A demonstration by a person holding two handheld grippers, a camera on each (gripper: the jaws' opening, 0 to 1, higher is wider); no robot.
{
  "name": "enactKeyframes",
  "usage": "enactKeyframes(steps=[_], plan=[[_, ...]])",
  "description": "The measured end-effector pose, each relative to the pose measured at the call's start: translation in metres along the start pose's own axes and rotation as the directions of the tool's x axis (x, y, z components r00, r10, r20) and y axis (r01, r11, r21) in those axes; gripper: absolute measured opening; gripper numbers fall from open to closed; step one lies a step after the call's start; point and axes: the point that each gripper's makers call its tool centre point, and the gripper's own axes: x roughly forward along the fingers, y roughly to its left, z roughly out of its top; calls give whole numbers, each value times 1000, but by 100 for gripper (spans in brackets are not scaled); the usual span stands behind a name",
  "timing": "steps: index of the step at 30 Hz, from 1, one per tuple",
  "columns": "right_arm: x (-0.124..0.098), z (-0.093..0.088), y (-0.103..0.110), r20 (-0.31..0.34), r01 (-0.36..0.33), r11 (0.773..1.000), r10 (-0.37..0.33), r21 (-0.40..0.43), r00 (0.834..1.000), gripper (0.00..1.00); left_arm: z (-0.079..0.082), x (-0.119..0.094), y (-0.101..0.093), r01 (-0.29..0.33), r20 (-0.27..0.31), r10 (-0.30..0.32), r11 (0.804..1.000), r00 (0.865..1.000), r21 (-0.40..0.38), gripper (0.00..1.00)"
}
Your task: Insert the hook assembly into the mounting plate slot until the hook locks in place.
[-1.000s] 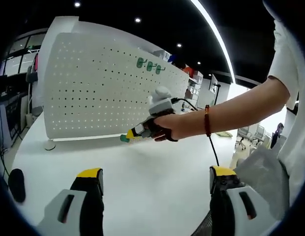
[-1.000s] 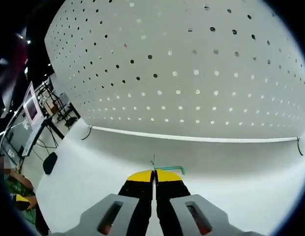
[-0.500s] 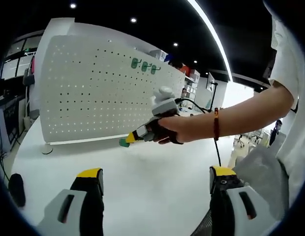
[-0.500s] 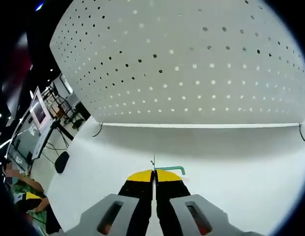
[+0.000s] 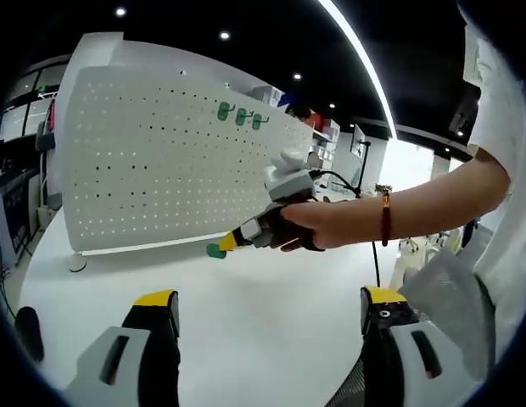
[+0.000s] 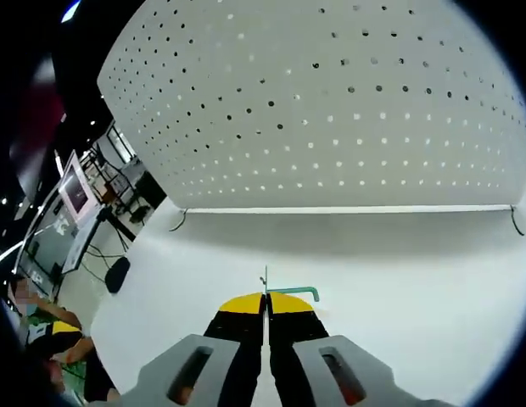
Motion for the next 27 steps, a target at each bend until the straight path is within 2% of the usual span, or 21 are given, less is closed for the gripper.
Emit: enactKeyframes(steps=[14, 18, 27], plan=[[-32, -9, 7, 10, -30, 999, 30, 29, 999, 0, 4, 3, -15, 37, -27, -35, 998, 999, 50, 91], [-39, -17, 14, -8, -56, 997, 56, 48, 998, 0, 5, 5, -18, 45, -37, -43, 996, 998, 73, 90], [-54, -34, 37, -37, -115, 993, 116, 32, 993, 0, 8, 8, -29, 69, -66, -62, 990, 996, 119, 90]])
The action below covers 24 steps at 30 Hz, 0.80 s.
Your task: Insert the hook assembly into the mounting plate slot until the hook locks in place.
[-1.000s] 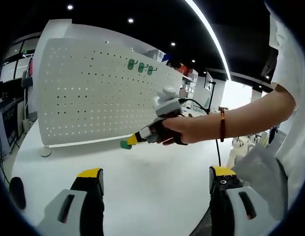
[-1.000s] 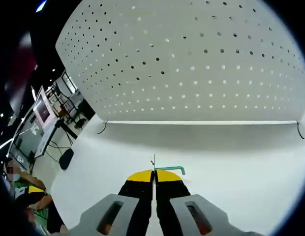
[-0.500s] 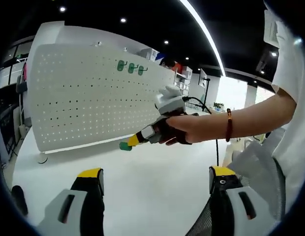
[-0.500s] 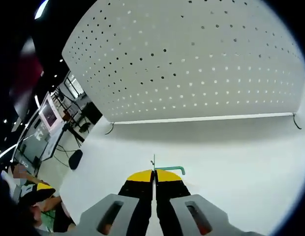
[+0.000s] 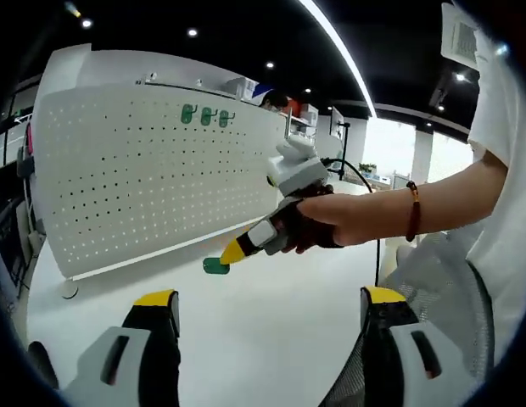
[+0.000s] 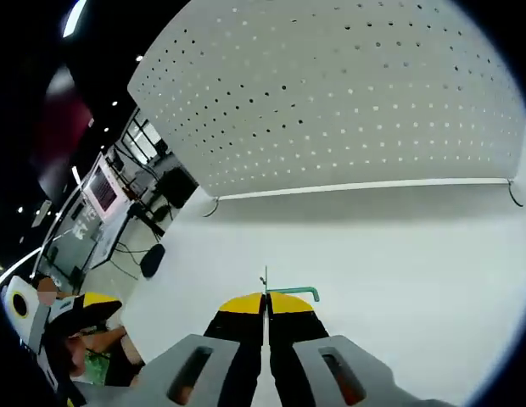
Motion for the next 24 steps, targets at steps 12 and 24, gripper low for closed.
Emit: enactKeyframes(steps=[12, 24], plan=[[-26, -17, 10, -20, -52, 999, 52, 9, 998, 0, -6, -3, -12, -20, -26, 22, 997, 999, 69, 89], [-49, -24, 30, -42, -126, 991, 128, 36, 991, 0, -6, -6, -18, -11, -37, 15, 995, 999, 98, 88]])
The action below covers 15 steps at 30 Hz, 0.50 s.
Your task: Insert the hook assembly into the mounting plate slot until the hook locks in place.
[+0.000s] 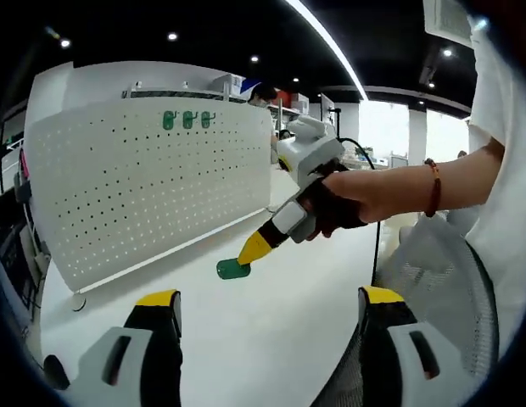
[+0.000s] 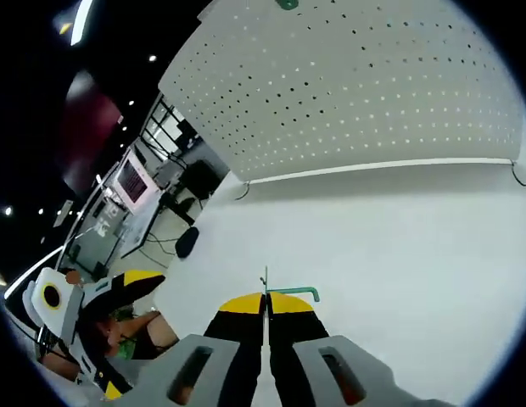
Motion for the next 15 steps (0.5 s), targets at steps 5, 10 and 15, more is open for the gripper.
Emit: enactKeyframes(steps=[5, 10, 15], plan=[[-4, -14, 12, -63, -48, 999, 46, -24, 997, 0, -4, 0, -2, -2, -26, 3, 1000, 1000, 30, 87], [-6, -22, 11, -101, -58, 998, 54, -34, 993, 0, -6, 1, -2, -20, -34, 22, 997, 999, 69, 84], [-10, -26, 18, -127, -84, 996, 80, -31, 989, 0, -10, 1, -2, -18, -62, 25, 993, 998, 115, 81]])
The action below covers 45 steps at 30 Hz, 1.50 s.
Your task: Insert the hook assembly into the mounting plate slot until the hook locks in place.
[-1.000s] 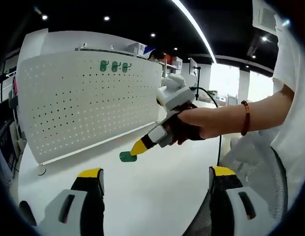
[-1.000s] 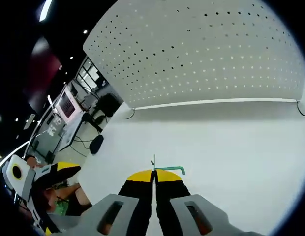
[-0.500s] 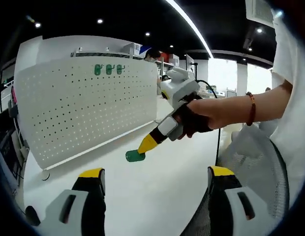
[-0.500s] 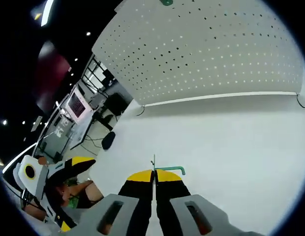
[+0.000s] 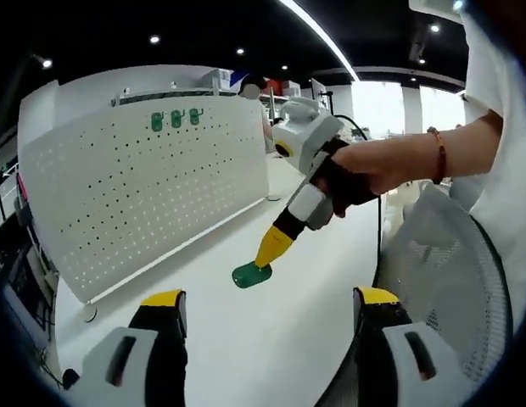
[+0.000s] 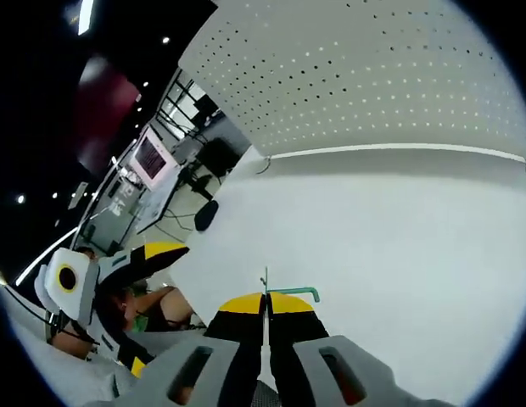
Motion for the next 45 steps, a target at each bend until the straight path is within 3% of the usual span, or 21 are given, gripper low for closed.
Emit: enactKeyframes(steps=[9, 16, 19, 31, 38, 45], plan=[[-5, -6, 15, -44, -45, 999, 45, -14, 998, 0, 0, 4, 1, -6, -49, 12, 991, 999, 130, 75], [-9, -6, 24, -54, -85, 996, 85, 5, 995, 0, -2, 5, 2, -25, -70, 42, 973, 997, 230, 66], [-10, -8, 24, -76, -77, 997, 76, -5, 994, 0, -5, 5, 1, -26, -87, 49, 968, 995, 251, 63], [-12, -15, 42, -133, -151, 988, 155, 36, 979, 0, -8, 8, -1, -15, -115, 55, 946, 992, 324, 56], [-13, -17, 53, -158, -197, 979, 203, 54, 966, 0, -5, 10, -6, 7, -118, 42, 922, 992, 387, 52], [-14, -22, 57, -194, -218, 974, 225, 57, 955, 0, -6, 12, -10, 32, -133, 34, 887, 991, 461, 44]])
